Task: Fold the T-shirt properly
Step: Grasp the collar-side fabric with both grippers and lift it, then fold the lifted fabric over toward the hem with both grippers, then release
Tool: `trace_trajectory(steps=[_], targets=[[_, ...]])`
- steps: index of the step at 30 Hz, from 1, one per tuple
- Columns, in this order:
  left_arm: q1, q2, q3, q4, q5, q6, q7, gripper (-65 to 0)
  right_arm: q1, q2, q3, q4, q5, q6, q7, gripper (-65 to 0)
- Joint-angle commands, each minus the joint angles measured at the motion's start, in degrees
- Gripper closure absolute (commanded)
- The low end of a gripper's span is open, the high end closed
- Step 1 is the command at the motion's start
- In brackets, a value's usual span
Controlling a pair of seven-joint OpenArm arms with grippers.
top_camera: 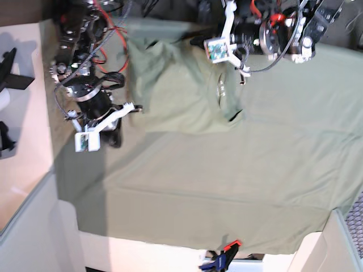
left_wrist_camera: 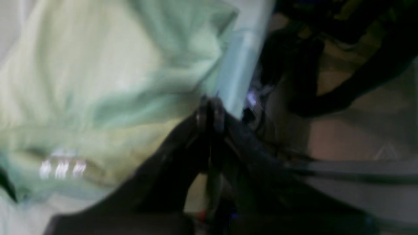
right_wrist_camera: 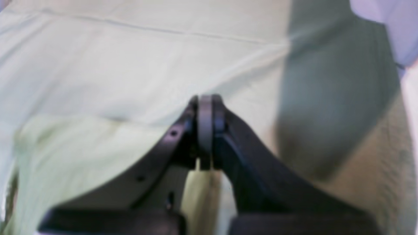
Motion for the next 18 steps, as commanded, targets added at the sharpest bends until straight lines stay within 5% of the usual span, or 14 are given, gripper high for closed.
trace_trajectory(steps=[1,9,18], targets=[[-0.94,1.16,1.11,-0.57,1.73,-0.45,-1.84,0.0,3.13,0.48,-0.24,-1.84,0.61,0.04,1.29,0.0],[-5.35,3.26,8.09,-11.30,6.73,-0.45,-2.12,0.0,14.95,0.72,-2.91,-21.53,-1.27,0.04,0.92,0.0],[-5.66,3.23,10.16,-14.58,12.90,-0.45,-4.42,0.0,17.88,0.74,-9.05,-27.74,-3.19,0.07,0.17,0.0]])
